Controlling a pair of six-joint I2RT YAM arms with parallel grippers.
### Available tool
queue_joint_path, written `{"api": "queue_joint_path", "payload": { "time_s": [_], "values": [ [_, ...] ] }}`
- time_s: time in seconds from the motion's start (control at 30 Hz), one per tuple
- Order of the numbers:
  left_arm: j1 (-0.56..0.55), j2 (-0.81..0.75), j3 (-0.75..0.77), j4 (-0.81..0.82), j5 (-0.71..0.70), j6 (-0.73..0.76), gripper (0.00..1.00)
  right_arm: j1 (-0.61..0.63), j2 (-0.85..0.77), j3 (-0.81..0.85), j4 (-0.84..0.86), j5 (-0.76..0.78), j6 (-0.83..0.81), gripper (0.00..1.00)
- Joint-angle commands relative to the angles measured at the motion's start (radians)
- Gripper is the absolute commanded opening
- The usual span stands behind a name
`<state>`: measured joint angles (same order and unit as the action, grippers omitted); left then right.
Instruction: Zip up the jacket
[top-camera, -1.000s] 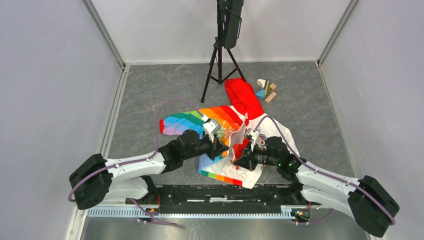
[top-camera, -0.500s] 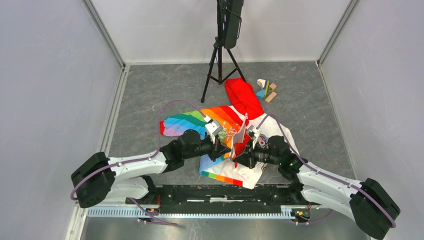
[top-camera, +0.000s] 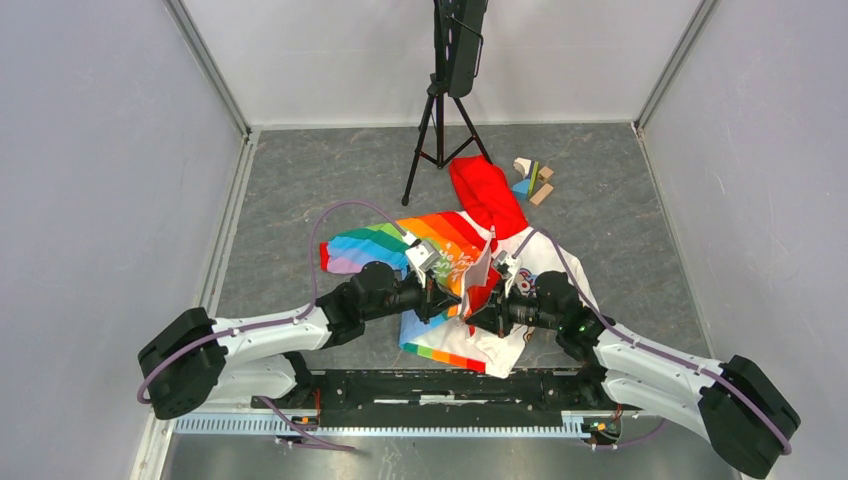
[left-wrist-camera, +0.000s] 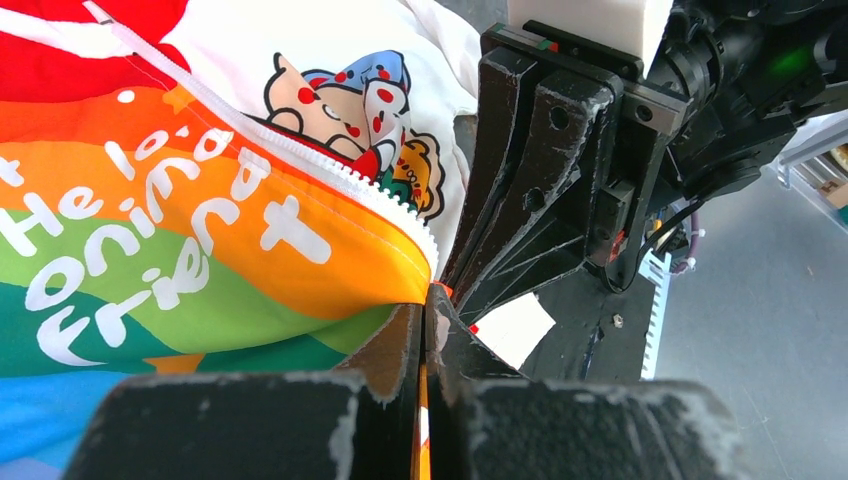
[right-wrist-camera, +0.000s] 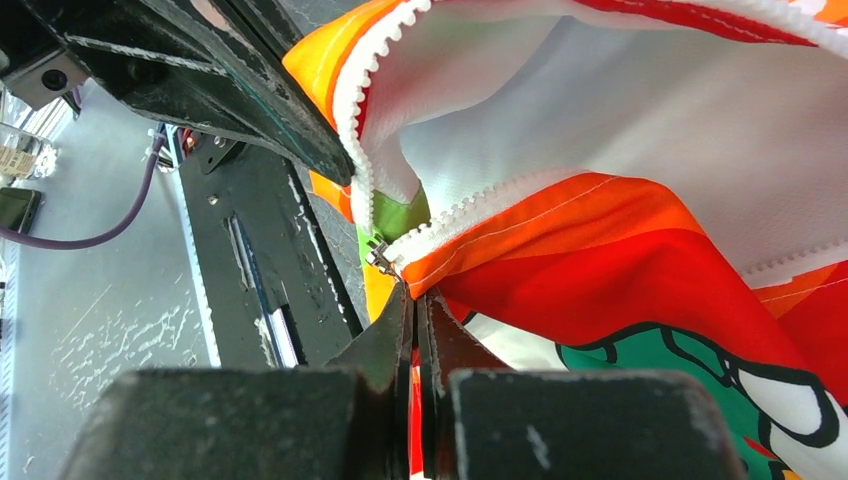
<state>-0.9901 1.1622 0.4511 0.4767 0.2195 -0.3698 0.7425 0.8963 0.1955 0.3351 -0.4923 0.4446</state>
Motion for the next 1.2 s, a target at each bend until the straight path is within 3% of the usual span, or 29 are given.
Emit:
{"api": "queue_joint_path", "payload": {
  "time_s": [0.0,0.93,1.17],
  "values": [
    [0.001,-0.007,-0.001,0.079,0.016,-0.035,0.02,-0.006,-0.002,0.018,0.037,-0.001,0.001,0.00],
    [0.001,-0.026,0.011,0.025,0.007,-0.002,0.02,-0.011,-0.046,0.011,0.050,-0.059,0.049,0.00],
    [0.001,-0.035,0.008,0.010,0.007,0.004,0.02,-0.026,0.012,0.025,0.041,-0.071,0.141,0.00]
  ]
}}
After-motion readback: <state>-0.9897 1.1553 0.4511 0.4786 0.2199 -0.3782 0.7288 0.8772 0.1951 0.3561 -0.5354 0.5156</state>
